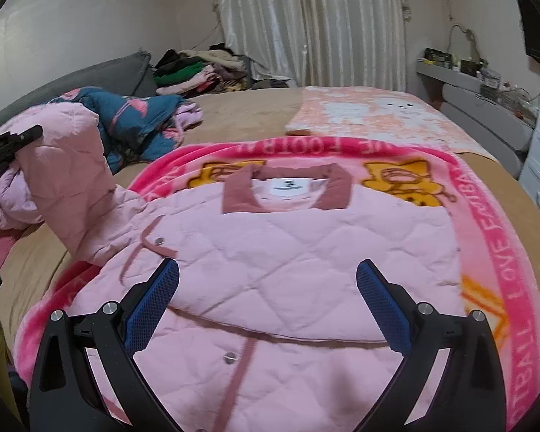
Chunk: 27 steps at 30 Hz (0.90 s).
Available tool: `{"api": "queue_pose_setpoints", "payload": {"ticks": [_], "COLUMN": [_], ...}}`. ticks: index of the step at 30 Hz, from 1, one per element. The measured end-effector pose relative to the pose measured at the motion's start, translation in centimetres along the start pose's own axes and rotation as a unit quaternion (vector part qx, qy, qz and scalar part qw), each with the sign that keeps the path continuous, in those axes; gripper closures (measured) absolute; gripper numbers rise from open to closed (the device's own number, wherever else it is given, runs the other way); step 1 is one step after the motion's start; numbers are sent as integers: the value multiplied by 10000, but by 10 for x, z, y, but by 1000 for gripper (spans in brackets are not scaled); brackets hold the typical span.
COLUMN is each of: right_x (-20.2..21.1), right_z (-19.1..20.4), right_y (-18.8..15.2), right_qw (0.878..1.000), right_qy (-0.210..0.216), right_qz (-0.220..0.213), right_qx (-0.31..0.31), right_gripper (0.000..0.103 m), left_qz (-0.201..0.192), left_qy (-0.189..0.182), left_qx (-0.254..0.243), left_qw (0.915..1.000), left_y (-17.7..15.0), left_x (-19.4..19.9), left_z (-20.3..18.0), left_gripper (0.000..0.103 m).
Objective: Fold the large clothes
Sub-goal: 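Lift the held sleeve and fold it across the jacket body, then release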
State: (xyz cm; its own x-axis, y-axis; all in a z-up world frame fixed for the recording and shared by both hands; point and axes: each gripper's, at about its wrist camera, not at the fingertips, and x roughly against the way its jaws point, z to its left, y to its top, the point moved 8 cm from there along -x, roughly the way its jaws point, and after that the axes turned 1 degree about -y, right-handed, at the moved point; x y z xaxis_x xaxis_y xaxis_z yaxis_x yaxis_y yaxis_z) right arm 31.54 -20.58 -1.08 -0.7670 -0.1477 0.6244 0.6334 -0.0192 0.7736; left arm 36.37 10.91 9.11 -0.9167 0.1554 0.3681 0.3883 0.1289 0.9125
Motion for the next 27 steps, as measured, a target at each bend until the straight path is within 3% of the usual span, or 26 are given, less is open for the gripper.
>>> {"api": "queue_pose_setpoints", "payload": {"ticks": [5,13,23,27], "right_x": [3,9,17,17], "right_z": [-31,-73,-103,-120], "right_y": [-7,-17,-30,-40], "right_qw": [9996,9971,9944,9922], "right_qy": [-221,-493,-648,-724], "right_qz": [46,54,91,166], "right_qx": [-195,-585,-832,-1003], "right_gripper": [5,5,5,5], "left_qz": [-35,271,837,1160], "left_qy": [-481,-1387,-1731,-1706], "left_qx": [-491,-1020,-2057,-2565], "left_qw": [9976,9847,9596,9443], "left_y": [-8,-47,-121,-162], "left_x": [2,-7,-30,-40], "left_z": [-52,-119,-175,-195], "left_gripper": [94,94,94,94]}}
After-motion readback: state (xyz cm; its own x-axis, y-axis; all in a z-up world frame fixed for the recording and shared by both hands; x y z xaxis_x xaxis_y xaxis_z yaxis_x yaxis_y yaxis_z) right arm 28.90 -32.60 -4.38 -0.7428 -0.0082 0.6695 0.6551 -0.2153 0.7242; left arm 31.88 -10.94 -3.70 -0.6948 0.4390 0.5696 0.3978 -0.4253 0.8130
